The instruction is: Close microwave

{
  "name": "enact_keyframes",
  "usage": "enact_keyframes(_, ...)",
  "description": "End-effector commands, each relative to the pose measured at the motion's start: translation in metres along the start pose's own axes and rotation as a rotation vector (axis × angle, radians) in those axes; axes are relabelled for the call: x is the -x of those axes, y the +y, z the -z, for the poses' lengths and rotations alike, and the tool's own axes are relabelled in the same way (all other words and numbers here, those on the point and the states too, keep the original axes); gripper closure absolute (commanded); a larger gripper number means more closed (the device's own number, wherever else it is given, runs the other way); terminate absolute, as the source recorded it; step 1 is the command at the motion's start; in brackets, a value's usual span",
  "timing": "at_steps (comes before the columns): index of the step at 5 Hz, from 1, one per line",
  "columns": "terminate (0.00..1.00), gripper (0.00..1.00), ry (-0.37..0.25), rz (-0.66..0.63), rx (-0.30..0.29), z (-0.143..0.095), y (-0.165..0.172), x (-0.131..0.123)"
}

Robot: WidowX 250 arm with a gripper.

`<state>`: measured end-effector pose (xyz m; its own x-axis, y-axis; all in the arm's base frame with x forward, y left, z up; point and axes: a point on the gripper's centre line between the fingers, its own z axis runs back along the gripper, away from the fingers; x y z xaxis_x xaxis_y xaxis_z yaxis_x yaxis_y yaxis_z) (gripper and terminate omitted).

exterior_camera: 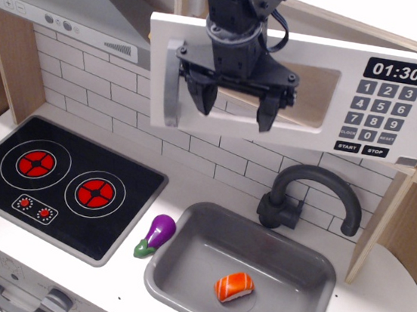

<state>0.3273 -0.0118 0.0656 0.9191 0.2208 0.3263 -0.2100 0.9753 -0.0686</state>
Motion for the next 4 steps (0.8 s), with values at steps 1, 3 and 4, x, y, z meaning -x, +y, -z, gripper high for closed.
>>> enact_keyframes(1,0.00,0.00,-0.062,-0.010,-0.052,0.008,0.017,-0.018)
enact_keyframes(3,0.00,0.00,-0.110,-0.006,-0.038,0.015,0.018,-0.039)
enact_keyframes(4,0.00,0.00,-0.135,-0.015,-0.037,0.017,0.019,-0.052)
